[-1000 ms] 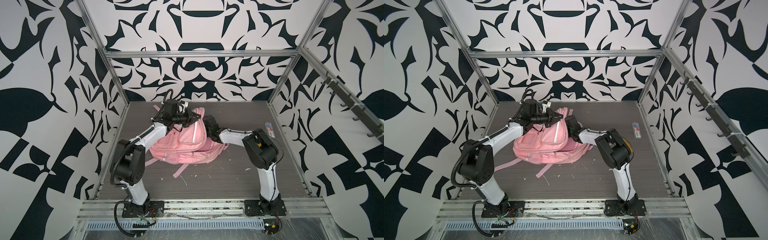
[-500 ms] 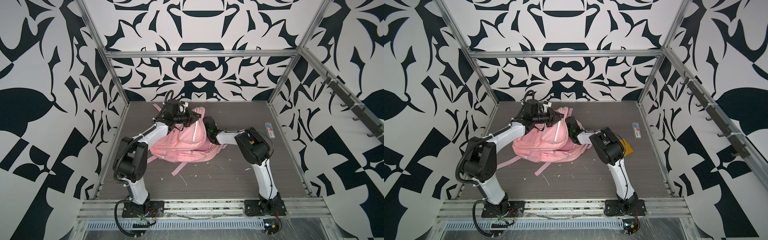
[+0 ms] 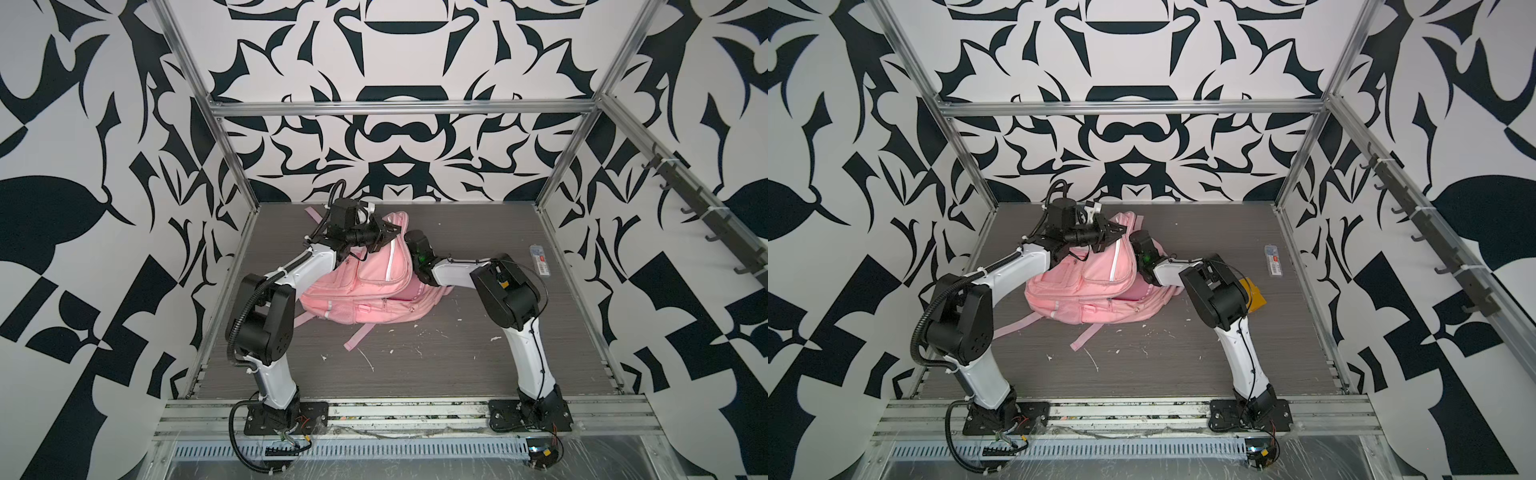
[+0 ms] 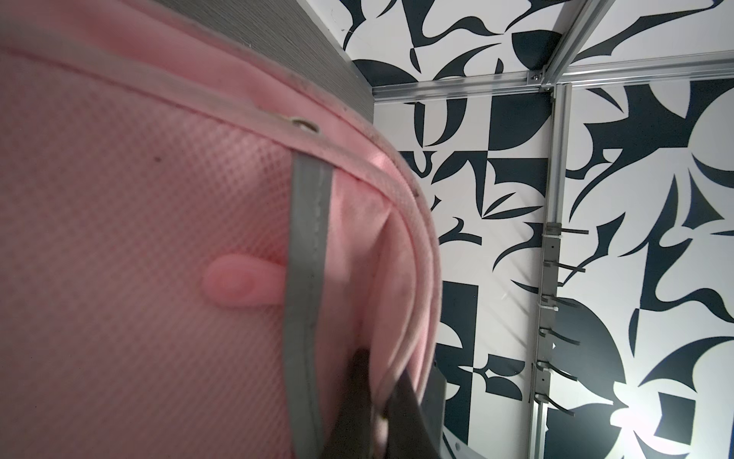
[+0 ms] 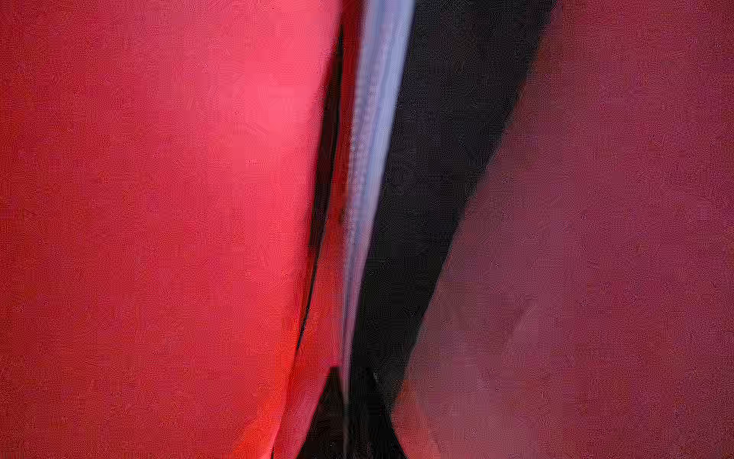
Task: Pack the student bag
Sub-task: 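Lower the pencil case into the backpack with the right gripper while left holds it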
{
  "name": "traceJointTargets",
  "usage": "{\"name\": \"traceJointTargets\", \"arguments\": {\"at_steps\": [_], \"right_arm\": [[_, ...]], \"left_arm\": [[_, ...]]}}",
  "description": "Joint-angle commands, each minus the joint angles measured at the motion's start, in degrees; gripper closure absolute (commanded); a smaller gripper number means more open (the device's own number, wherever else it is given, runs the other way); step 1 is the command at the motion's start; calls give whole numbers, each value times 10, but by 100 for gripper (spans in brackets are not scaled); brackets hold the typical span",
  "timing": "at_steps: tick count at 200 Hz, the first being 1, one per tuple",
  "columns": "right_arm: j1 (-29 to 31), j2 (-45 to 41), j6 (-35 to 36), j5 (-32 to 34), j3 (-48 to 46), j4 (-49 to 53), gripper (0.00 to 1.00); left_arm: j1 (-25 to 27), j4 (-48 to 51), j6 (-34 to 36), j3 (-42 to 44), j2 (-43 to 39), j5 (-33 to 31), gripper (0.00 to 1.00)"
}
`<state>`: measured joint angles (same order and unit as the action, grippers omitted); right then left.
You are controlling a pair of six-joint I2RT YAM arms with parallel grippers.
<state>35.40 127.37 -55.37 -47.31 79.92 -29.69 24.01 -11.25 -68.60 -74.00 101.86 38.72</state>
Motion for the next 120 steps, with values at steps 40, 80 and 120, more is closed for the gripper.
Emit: {"name": "traceJointTargets", "arguments": {"at_steps": [40,80,120], "right_arm": [[53,-105,80,-3,-25,91,51],[51,-175,127,41,-69,157,33],[48,-220,127,80,-121,156,10]], "left_arm": [[16,-92,18,32,-40,68,100],[-5,-74,37,44,-46,68,100],[-18,-83,40,53,-35,78,100]]}}
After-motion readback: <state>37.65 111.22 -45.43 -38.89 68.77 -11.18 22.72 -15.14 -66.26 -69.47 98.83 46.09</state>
